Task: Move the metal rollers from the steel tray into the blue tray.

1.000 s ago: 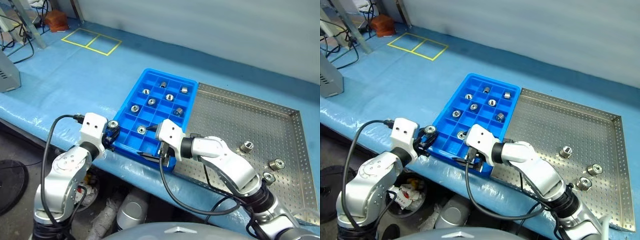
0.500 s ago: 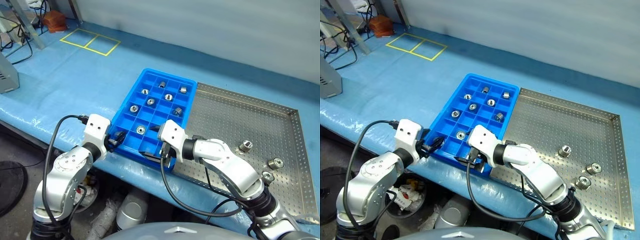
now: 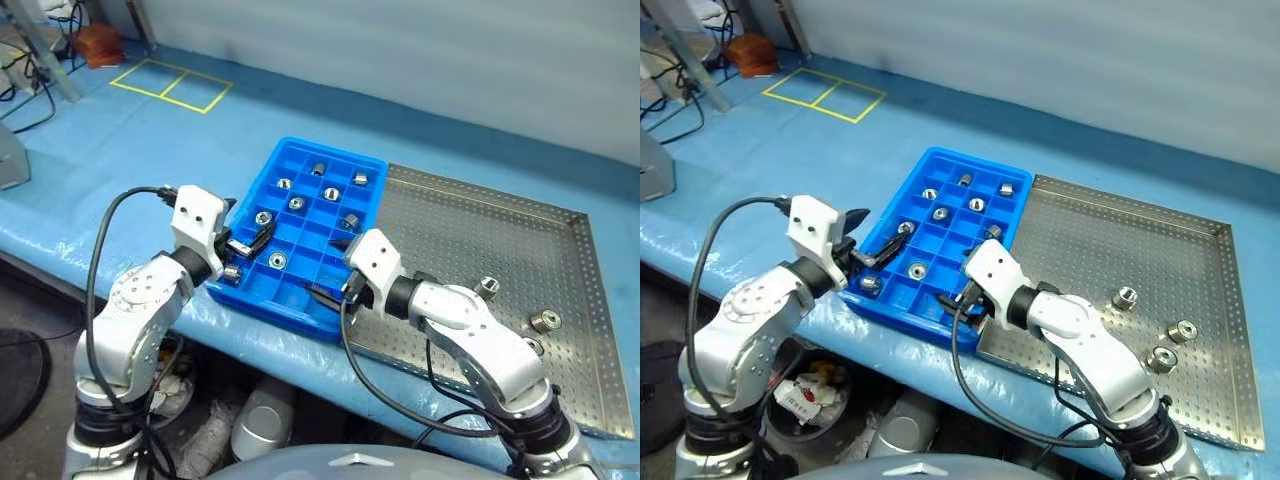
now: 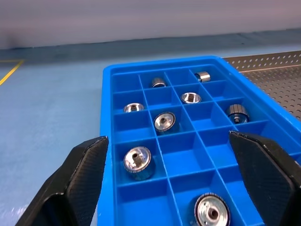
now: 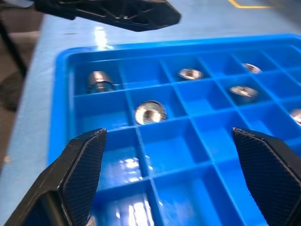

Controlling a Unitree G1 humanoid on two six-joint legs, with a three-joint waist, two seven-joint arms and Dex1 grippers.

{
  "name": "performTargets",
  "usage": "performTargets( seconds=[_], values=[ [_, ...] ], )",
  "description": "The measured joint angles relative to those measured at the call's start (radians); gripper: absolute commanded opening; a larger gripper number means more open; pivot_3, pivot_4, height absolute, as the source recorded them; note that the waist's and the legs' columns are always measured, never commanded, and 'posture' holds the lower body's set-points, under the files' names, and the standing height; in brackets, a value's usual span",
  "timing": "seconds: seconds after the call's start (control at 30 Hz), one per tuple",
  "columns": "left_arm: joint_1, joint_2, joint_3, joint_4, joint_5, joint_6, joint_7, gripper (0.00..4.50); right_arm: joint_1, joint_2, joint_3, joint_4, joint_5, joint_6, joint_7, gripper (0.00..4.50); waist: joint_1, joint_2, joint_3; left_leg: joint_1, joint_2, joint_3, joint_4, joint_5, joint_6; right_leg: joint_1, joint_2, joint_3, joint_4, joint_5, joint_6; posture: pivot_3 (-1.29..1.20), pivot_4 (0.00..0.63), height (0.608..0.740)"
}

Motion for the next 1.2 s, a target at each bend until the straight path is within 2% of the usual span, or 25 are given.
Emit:
performTargets(
  seconds=[0.13,0.2,0.43,0.53,0.67,0.93,1.2],
  values=[
    [-0.035,-0.044,-0.063,0.089,0.025,-0.065,0.004,4.45,0.051,0.018,-0.058,-0.042,-0.023,0.035,-0.080,4.50,-0.072,0.000,0.000,0.000,0.000,-0.001,0.001,0.000,0.000,0.000,0.000,0.001,0.000,0.003,-0.002,0.11,0.150,0.740],
    [-0.066,-0.088,-0.109,0.144,0.031,-0.103,0.003,4.45,0.078,0.057,-0.100,-0.056,-0.059,0.081,-0.165,4.50,-0.117,0.000,0.000,-0.001,0.000,-0.002,0.003,0.000,0.001,0.001,0.001,0.001,0.001,0.005,0.000,0.08,0.150,0.740],
    [-0.075,-0.124,-0.227,0.181,0.032,-0.149,-0.037,4.45,0.087,0.173,-0.203,-0.050,-0.135,0.178,-0.338,4.50,-0.282,0.001,0.000,0.001,0.001,-0.002,0.005,0.000,0.002,0.002,0.001,0.004,0.002,0.006,-0.001,0.03,0.150,0.740],
    [-0.069,-0.130,-0.256,0.181,0.033,-0.163,-0.048,4.45,0.072,0.234,-0.236,0.000,-0.157,0.196,-0.399,4.50,-0.324,0.002,-0.001,0.004,0.001,-0.003,0.005,0.000,0.002,0.002,0.002,0.006,0.005,0.007,0.000,0.03,0.150,0.740],
    [-0.037,-0.135,-0.276,0.181,0.033,-0.171,-0.053,4.45,0.008,0.302,-0.258,0.115,-0.186,0.197,-0.460,4.50,-0.345,0.003,-0.001,0.006,0.001,-0.002,0.005,0.001,0.002,0.003,0.002,0.007,0.007,0.005,0.002,0.04,0.150,0.740],
    [0.049,-0.158,-0.312,0.179,0.064,-0.208,-0.032,4.45,-0.113,0.405,-0.317,0.377,-0.199,0.092,-0.541,4.50,-0.344,0.003,-0.001,0.006,0.001,0.001,0.004,0.001,0.003,0.003,0.001,0.011,0.005,0.010,0.004,0.07,0.150,0.740],
    [0.121,-0.198,-0.322,0.173,0.093,-0.276,0.018,4.45,-0.154,0.431,-0.350,0.581,-0.206,0.000,-0.570,4.50,-0.338,0.004,-0.001,0.005,0.001,0.002,0.004,0.001,0.004,0.002,0.001,0.011,0.005,0.010,0.004,0.11,0.150,0.740]
  ],
)
